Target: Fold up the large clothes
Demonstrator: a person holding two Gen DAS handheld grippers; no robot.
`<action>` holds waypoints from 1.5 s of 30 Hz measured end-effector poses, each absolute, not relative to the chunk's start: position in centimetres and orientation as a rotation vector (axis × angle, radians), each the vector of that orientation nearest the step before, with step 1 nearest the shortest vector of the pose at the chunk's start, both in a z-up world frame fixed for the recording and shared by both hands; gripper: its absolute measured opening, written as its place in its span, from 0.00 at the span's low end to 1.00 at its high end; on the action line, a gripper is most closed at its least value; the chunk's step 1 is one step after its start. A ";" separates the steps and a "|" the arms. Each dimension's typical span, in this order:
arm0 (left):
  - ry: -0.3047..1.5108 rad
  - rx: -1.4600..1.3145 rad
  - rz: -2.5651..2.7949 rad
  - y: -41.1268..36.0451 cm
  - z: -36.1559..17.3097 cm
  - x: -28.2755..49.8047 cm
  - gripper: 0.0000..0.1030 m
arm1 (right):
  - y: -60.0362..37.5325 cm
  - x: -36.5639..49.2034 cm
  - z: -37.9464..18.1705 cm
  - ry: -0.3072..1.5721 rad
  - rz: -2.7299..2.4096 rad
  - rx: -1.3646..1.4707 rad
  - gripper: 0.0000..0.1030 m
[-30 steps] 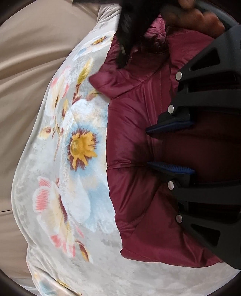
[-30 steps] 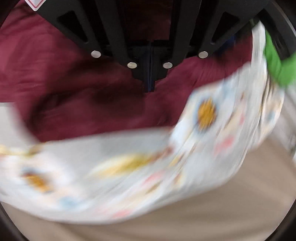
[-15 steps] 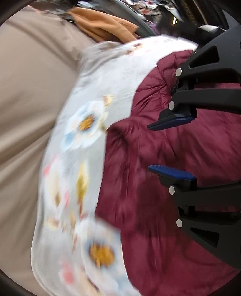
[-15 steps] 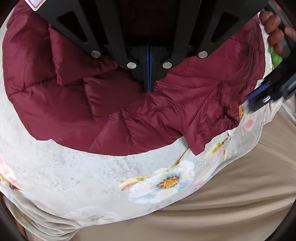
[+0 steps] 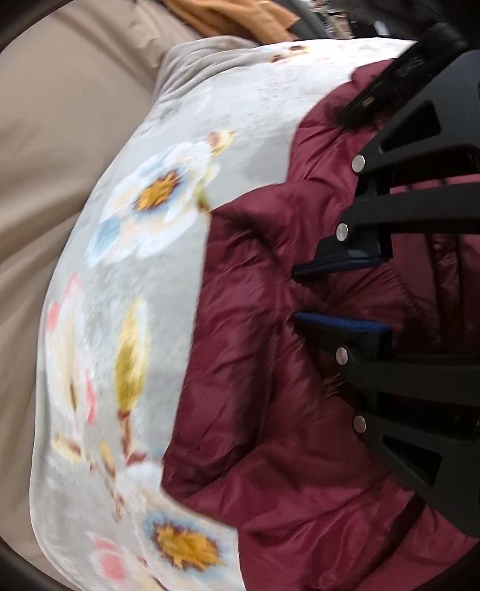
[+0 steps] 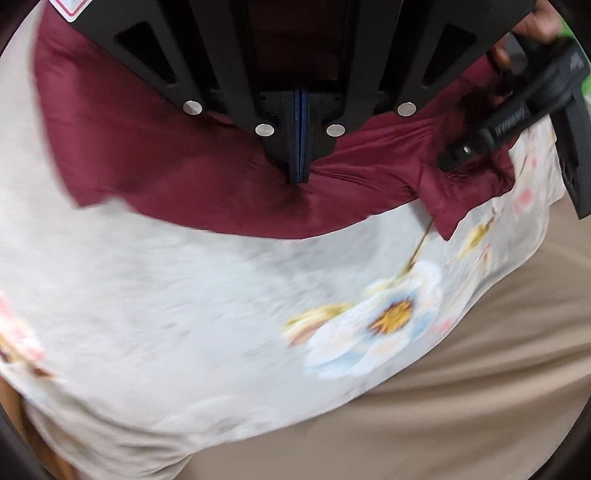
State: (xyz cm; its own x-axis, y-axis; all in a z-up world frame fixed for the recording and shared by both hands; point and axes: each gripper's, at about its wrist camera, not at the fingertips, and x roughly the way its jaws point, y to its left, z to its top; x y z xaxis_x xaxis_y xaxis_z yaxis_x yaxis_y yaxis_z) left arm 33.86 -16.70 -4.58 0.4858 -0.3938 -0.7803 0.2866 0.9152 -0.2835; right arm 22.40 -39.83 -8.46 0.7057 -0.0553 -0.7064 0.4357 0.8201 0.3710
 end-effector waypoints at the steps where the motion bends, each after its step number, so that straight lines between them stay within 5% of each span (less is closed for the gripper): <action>1: 0.961 -0.119 -0.373 -16.0 -3.9 33.6 0.18 | -39.5 21.6 -7.7 0.731 -0.280 0.538 0.03; 5: 0.856 -0.109 -0.424 -11.7 0.5 29.3 0.22 | -38.1 15.2 -5.3 0.705 -0.167 0.515 0.03; 7: 0.814 -0.041 -0.416 -9.5 1.9 26.1 0.35 | -37.2 11.0 -5.2 0.724 -0.109 0.500 0.05; 10: 0.835 -0.031 -0.426 -4.8 2.0 20.7 0.41 | -35.4 6.4 -6.9 0.811 -0.062 0.504 0.08; 14: 0.957 -0.041 -0.282 1.3 -1.5 18.1 0.41 | -34.8 5.6 -8.8 0.873 -0.092 0.518 0.09; 20: 1.004 -0.145 -0.159 6.3 -3.3 19.0 0.41 | -34.9 10.0 -4.0 0.701 -0.100 0.519 0.10; 23: 0.995 -0.097 -0.142 6.3 -4.3 18.9 0.41 | -35.5 12.6 -7.1 0.829 -0.211 0.446 0.10; 24: 0.989 -0.096 -0.141 6.3 -4.6 18.8 0.42 | -35.8 12.5 -8.4 0.868 -0.240 0.446 0.00; 28: 0.961 -0.090 -0.162 7.0 -5.2 18.5 0.43 | -38.8 8.5 -11.1 0.798 -0.200 0.667 0.00; 34: 0.943 -0.131 -0.134 10.0 -3.7 17.6 0.41 | -40.4 3.3 -7.6 0.784 -0.398 0.619 0.01; 38: 0.928 -0.143 -0.188 13.5 -1.0 14.4 0.51 | -39.4 -7.7 -4.3 0.754 -0.427 0.561 0.10; 40: 0.957 -0.146 -0.228 15.6 -0.1 11.3 0.64 | -38.7 -11.0 -4.0 0.773 -0.423 0.563 0.24; 42: 1.006 -0.173 -0.251 17.0 -0.1 8.4 0.71 | -37.9 -14.8 -4.5 0.801 -0.434 0.578 0.55; 45: 1.089 -0.215 -0.229 18.3 -1.0 3.3 0.73 | -37.9 -18.2 -6.8 0.859 -0.355 0.653 0.67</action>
State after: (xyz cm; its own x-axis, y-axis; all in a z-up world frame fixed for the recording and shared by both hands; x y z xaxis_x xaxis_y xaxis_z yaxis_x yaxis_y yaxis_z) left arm 3.32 18.31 -1.05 0.4445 -0.2882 -0.8482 0.0781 0.9557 -0.2838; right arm -18.18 -37.87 -6.77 0.6126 -0.0320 -0.7897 0.5348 0.7525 0.3843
